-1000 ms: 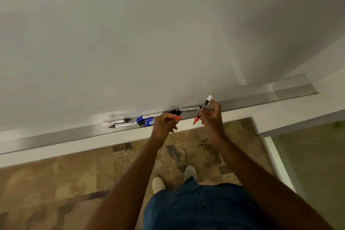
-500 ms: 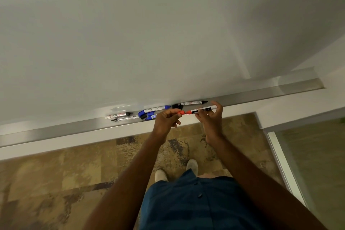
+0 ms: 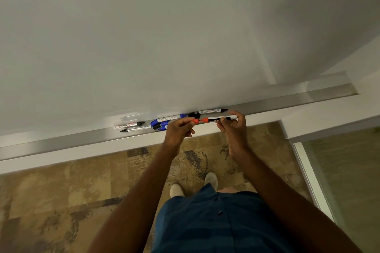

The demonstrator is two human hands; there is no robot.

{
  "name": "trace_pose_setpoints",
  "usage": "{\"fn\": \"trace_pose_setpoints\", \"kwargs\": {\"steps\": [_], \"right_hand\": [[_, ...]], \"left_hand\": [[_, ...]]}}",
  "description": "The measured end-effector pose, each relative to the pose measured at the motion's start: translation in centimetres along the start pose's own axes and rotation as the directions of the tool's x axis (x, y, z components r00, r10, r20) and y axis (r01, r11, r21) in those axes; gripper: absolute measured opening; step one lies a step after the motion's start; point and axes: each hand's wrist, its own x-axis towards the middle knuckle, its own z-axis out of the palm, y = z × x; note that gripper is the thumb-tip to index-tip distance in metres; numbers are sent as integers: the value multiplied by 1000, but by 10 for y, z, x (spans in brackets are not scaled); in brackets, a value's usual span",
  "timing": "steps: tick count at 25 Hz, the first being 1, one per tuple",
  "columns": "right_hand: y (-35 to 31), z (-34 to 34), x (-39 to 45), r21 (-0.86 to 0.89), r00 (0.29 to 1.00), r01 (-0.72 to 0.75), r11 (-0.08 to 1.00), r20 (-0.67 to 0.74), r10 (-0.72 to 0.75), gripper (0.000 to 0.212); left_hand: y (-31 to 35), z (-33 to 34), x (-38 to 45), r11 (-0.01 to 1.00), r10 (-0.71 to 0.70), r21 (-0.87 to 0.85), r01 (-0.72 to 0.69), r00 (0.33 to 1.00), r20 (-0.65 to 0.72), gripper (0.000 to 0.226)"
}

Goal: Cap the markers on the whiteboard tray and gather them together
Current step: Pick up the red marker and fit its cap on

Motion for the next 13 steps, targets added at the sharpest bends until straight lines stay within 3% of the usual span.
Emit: {"fn": "trace_pose_setpoints", "kwargs": {"steps": [5,8,10,13], "right_hand": [[2,5,-2,-55,999,-7,998,48,10,40],[3,1,-2,-120,993,-2,993,116,16,24],[3,-5,-2,-281,976,86,956,218,-24,15],[8,-9,-5,-528,922,292,798,377,-88,21]], "left_hand": [[0,2,1,1000,10,12,-10,999,35,20],[2,1,2,997,-9,-81,10,1000,10,20],[3,1,4,985,-29,-168,28,1000,-3,16],[5,6,7,972,-60,-230,53,998,-22,18]]}}
